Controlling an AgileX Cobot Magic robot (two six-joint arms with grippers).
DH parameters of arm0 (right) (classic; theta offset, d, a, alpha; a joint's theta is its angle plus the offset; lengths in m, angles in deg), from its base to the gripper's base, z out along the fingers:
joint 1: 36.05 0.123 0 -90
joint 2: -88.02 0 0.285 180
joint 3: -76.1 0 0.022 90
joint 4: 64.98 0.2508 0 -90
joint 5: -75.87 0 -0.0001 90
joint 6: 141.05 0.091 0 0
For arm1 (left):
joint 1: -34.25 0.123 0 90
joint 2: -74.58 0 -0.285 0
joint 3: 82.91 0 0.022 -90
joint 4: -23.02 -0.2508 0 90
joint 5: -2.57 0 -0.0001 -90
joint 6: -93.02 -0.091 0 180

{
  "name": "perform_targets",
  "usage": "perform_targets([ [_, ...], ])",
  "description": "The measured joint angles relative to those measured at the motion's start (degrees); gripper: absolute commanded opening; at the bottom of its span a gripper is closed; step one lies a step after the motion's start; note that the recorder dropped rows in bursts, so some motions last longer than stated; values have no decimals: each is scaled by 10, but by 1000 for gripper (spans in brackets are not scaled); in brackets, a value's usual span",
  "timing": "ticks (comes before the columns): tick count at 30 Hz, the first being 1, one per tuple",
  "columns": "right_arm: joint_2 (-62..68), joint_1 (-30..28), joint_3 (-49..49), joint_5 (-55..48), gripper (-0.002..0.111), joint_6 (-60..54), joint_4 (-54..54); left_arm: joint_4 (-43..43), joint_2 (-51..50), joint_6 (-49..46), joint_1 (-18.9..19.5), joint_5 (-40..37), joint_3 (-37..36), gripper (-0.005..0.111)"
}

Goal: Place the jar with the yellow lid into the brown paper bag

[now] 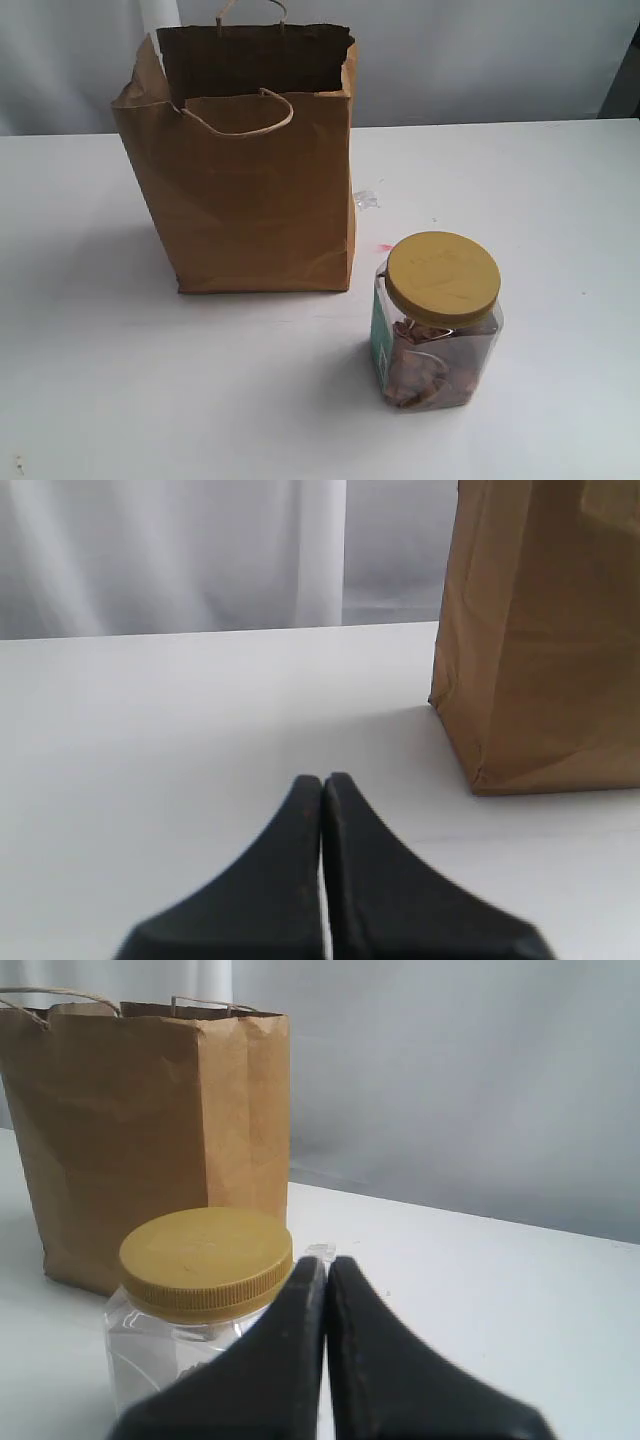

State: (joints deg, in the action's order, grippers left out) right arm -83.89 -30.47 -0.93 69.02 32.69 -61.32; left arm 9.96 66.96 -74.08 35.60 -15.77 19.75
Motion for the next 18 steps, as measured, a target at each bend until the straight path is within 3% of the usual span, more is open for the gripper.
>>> perform_targets([
  [18,0,0,0,11,0,0,0,0,0,0,0,0,0,1],
])
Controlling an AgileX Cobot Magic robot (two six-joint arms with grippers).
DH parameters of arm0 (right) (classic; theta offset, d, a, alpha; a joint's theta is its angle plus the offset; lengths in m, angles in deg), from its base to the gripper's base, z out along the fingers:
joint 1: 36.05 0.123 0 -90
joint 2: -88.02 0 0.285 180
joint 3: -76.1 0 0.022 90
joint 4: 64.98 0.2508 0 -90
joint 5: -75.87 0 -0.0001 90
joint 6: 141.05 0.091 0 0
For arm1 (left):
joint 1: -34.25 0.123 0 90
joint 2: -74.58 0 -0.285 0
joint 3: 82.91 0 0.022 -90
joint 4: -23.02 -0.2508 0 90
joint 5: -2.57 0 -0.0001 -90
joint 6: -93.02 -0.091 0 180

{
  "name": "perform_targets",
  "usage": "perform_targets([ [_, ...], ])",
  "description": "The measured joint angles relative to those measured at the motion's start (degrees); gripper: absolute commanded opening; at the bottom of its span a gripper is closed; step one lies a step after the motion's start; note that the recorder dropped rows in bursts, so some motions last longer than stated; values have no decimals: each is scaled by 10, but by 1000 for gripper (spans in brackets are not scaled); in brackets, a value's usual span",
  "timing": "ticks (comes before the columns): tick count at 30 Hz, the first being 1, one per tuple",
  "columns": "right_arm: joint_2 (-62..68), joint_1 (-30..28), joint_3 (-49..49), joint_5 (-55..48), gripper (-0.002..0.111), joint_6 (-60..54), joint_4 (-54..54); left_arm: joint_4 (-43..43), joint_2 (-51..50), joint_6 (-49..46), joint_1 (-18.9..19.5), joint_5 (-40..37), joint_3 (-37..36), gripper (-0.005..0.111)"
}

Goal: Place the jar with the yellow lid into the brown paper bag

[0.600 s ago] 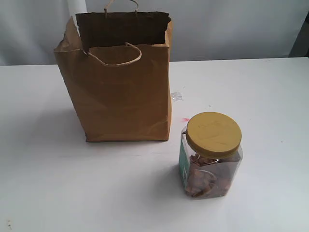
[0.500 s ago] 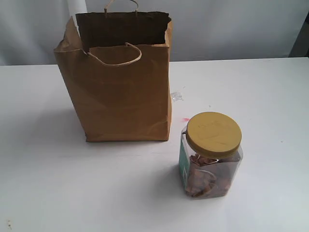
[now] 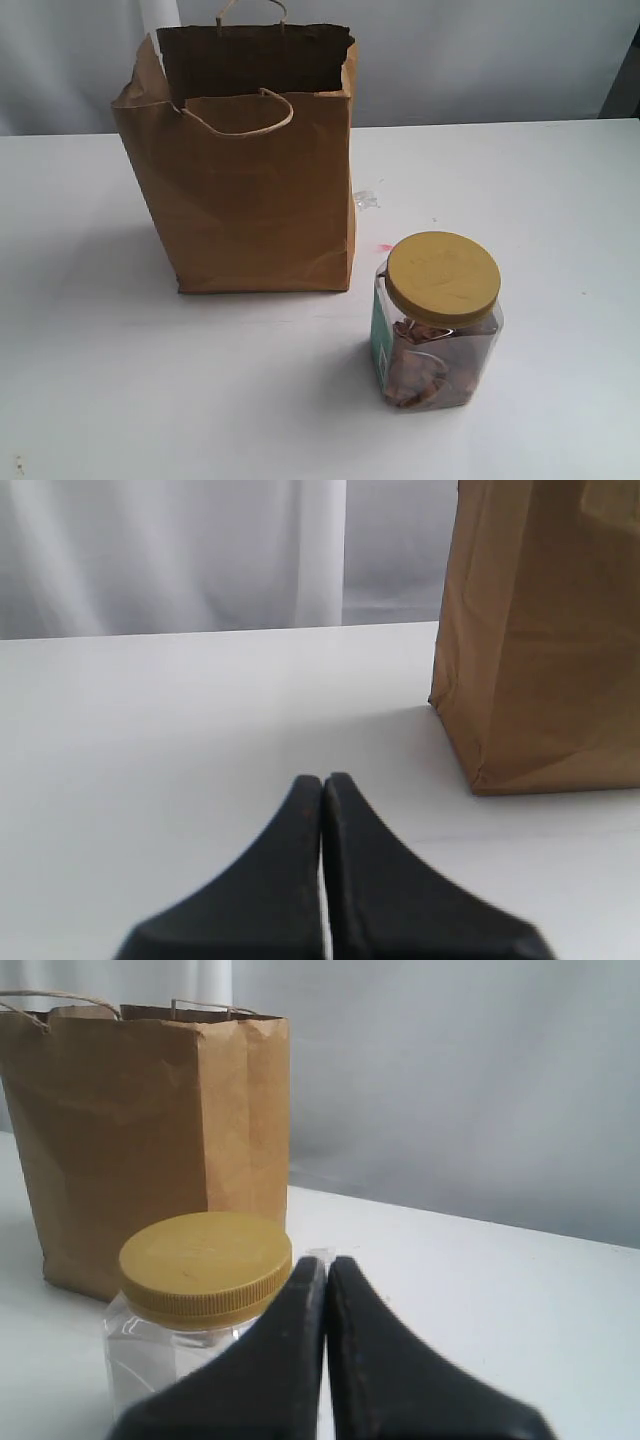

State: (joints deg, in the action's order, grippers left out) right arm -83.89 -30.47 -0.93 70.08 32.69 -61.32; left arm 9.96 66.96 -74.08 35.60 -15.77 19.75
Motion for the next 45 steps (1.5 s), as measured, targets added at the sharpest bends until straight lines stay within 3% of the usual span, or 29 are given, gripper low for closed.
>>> perform_targets([
  [6,0,0,0,103,0,0,0,0,0,0,0,0,0,1],
  [16,0,0,3,141,0,39,49,0,0,0,0,0,0,1],
  [21,1,0,119,-14,0,16,56,0,0,0,0,0,0,1],
  [24,51,0,242,-162,0,-33,56,0,0,0,0,0,0,1],
  [28,200,0,409,-426,0,-43,56,0,0,0,0,0,0,1],
  [30,279,0,471,-500,0,-38,56,0,0,0,0,0,0,1],
  [38,566,25,680,-626,0,-40,46,0,0,0,0,0,0,1],
  [45,740,49,789,-637,0,-30,43,0,0,0,0,0,0,1],
])
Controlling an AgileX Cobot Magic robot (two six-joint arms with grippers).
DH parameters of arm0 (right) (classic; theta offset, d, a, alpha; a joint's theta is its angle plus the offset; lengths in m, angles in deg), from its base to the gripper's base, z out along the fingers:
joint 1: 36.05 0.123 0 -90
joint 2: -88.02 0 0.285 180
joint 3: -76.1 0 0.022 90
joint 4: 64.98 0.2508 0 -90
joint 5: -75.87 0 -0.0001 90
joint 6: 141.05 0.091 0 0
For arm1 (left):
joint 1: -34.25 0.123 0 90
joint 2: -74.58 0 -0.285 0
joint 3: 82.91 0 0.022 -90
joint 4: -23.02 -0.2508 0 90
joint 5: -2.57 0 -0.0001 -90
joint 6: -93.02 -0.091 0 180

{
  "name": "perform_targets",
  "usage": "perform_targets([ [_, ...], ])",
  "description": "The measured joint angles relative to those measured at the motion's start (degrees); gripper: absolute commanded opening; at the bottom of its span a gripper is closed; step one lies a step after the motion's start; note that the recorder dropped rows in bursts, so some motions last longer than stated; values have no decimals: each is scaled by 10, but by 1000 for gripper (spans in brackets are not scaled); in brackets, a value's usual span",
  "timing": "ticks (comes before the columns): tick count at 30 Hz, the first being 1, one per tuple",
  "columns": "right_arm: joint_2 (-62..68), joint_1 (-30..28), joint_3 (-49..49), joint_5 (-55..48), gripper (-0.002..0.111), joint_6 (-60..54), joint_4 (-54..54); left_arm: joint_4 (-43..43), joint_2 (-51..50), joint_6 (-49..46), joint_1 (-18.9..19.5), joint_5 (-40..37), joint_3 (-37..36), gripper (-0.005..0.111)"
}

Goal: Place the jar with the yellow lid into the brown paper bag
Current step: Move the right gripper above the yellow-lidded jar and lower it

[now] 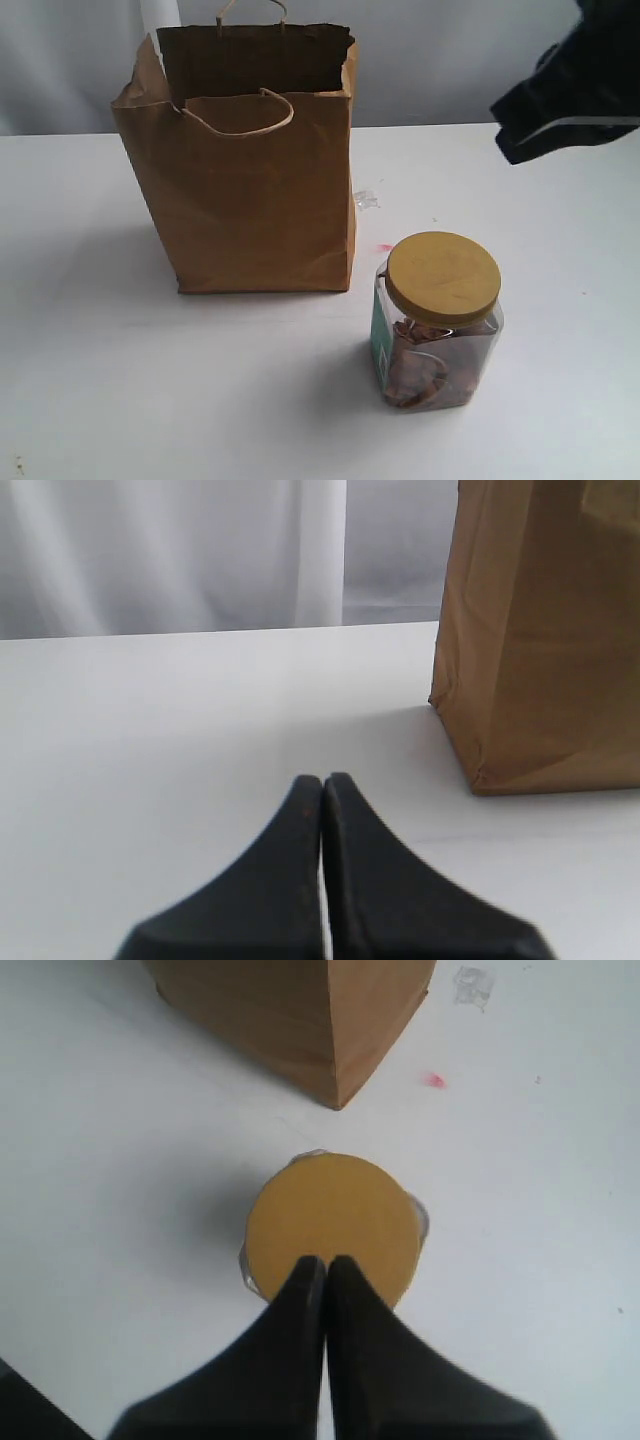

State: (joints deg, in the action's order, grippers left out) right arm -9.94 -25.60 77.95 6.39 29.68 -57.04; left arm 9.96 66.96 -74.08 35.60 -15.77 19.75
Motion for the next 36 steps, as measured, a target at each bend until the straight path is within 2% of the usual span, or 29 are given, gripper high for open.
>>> perform_targets([
  [8,87,3,11,-2,0,2,18,0,0,0,0,0,0,1],
  [17,98,3,11,-3,3,2,25,0,0,0,0,0,0,1],
  [19,98,3,11,-3,12,4,25,0,0,0,0,0,0,1],
  [21,98,3,11,-3,26,4,24,0,0,0,0,0,0,1],
  [27,98,3,11,-3,88,0,22,0,0,0,0,0,0,1],
  [30,98,3,11,-3,99,0,22,0,0,0,0,0,0,1],
  [36,98,3,11,-3,100,-2,22,0,0,0,0,0,0,1],
])
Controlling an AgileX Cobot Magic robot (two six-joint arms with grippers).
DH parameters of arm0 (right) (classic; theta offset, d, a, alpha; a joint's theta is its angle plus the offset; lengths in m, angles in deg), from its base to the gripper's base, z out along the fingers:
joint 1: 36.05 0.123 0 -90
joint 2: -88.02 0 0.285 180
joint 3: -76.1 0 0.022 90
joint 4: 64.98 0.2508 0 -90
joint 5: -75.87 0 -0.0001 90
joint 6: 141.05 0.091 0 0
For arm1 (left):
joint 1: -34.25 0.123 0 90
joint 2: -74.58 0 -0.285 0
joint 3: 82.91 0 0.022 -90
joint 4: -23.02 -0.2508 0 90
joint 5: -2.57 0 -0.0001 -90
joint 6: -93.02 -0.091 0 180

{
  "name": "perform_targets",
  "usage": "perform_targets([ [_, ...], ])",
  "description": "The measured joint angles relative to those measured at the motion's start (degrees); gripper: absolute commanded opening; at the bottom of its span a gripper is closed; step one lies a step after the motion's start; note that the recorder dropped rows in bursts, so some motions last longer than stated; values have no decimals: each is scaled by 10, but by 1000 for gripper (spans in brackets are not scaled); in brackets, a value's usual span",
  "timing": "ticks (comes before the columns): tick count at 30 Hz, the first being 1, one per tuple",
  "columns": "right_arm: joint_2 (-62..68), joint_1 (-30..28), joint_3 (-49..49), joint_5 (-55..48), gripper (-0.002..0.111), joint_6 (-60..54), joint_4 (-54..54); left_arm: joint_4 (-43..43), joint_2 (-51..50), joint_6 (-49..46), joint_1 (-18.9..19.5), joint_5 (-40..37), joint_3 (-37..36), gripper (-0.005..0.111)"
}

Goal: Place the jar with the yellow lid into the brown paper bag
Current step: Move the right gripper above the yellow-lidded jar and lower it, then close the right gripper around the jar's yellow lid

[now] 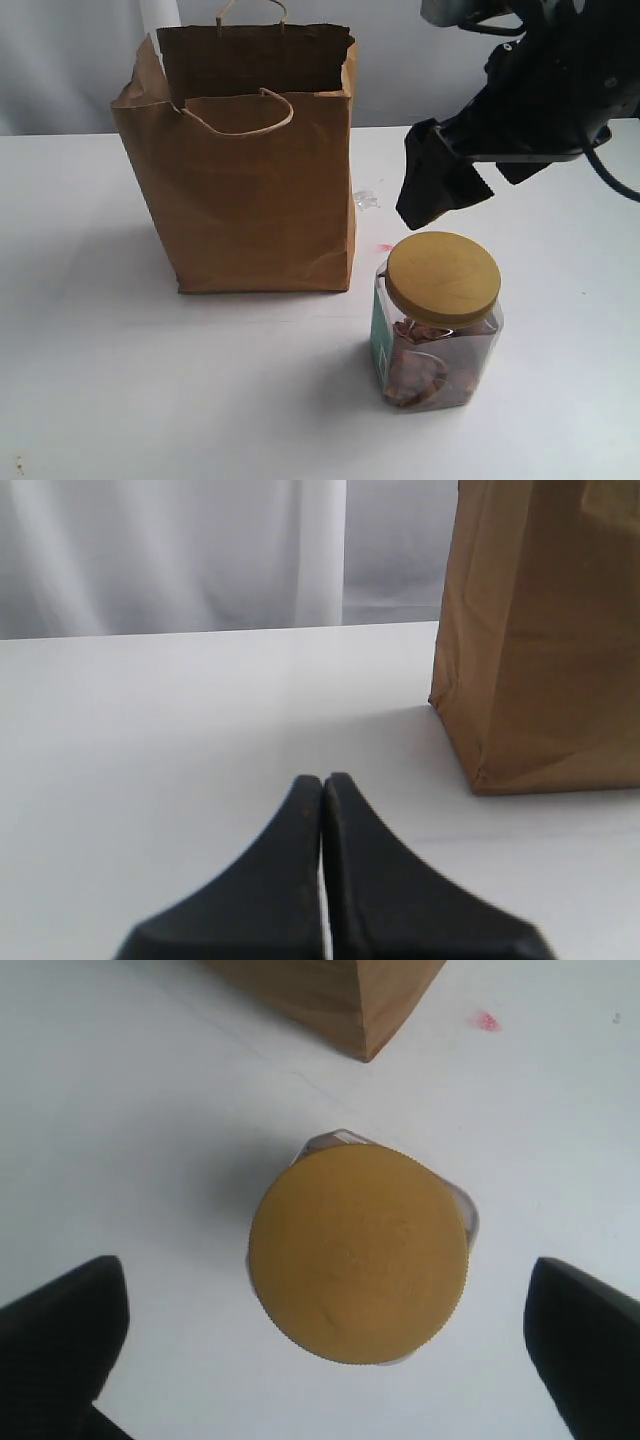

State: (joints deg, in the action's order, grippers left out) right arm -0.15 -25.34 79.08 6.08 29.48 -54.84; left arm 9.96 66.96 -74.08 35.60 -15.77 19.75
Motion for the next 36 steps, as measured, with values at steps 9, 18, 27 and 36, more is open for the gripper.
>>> perform_targets([
  [9,0,0,0,0,100,0,0,0,0,0,0,0,0,1],
  [18,0,0,-24,0,100,53,0,0,0,0,0,0,0,1],
  [27,0,0,-51,-2,100,90,-30,0,0,0,0,0,0,1],
  [36,0,56,-51,-2,100,136,-65,0,0,0,0,0,0,1],
])
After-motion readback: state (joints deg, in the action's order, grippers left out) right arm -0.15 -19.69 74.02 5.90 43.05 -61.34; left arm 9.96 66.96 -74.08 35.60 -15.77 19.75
